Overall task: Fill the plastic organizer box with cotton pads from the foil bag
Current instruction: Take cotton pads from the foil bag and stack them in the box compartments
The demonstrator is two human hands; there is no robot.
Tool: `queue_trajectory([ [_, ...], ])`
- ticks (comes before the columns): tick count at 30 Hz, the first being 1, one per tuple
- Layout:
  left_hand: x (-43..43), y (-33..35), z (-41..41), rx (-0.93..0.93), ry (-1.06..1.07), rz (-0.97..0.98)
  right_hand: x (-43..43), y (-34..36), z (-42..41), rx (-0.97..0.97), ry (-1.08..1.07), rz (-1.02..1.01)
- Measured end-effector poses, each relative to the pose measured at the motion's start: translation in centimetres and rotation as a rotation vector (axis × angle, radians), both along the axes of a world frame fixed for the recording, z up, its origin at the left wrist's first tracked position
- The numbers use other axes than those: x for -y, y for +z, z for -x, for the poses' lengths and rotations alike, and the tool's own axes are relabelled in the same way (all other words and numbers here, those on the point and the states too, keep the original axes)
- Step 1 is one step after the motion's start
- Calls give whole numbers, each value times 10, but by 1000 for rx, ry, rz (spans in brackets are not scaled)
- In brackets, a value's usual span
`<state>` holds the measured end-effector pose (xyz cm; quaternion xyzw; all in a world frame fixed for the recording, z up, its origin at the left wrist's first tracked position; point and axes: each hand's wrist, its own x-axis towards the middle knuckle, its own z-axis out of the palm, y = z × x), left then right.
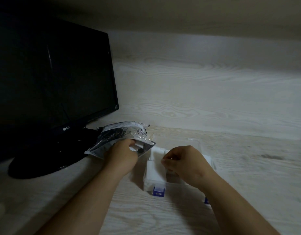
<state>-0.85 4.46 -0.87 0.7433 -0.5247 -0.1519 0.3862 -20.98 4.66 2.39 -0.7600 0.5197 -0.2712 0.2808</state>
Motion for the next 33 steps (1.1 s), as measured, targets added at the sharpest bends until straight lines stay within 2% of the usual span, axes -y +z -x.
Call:
queue_trajectory([
  [7, -8, 8, -1, -25, 124, 119, 0, 0, 0, -17, 0, 15],
  [16, -15, 16, 5, -91, 175, 214, -2, 2, -1, 7, 16, -3],
  [20, -18, 19, 8, -85, 118, 260, -2, 2, 0, 10, 5, 8],
  [25, -26, 24, 19, -92, 2, 455, -1, 3, -1, 75, -23, 21],
  [28, -29, 28, 22, -190, -90, 527, 1, 4, -1, 105, -38, 63],
  [33, -29, 26, 22, -399, -315, 439, -1, 6, 0, 297, -30, 112],
])
